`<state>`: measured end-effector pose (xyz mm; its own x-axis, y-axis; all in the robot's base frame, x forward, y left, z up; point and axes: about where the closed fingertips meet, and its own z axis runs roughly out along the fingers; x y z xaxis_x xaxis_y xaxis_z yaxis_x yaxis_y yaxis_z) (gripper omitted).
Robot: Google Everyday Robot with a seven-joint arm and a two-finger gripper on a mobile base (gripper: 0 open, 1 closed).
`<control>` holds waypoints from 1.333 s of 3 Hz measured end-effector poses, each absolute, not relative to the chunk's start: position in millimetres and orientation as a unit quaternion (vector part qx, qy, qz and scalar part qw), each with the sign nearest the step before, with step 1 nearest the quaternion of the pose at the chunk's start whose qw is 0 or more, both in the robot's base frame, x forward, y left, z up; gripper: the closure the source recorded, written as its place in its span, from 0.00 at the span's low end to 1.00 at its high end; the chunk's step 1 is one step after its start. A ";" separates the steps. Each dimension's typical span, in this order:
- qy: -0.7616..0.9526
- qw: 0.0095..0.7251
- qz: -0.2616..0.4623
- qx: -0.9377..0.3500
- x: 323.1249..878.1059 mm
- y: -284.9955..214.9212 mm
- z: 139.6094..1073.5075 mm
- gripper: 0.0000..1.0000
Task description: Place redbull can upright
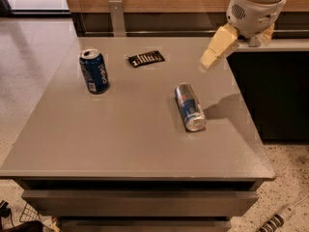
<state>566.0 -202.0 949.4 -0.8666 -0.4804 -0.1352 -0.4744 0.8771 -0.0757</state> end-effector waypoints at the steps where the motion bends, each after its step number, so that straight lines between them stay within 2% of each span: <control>1: 0.985 0.066 -0.017 -0.161 575.0 -200.0 940.9 0.00; 2: 0.989 0.082 -0.012 -0.119 584.3 -197.3 940.8 0.00; 4: 0.989 0.084 0.000 -0.122 586.9 -185.6 929.8 0.00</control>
Offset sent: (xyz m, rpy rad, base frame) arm 0.0088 0.0019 -0.0083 0.0141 0.0188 -0.1716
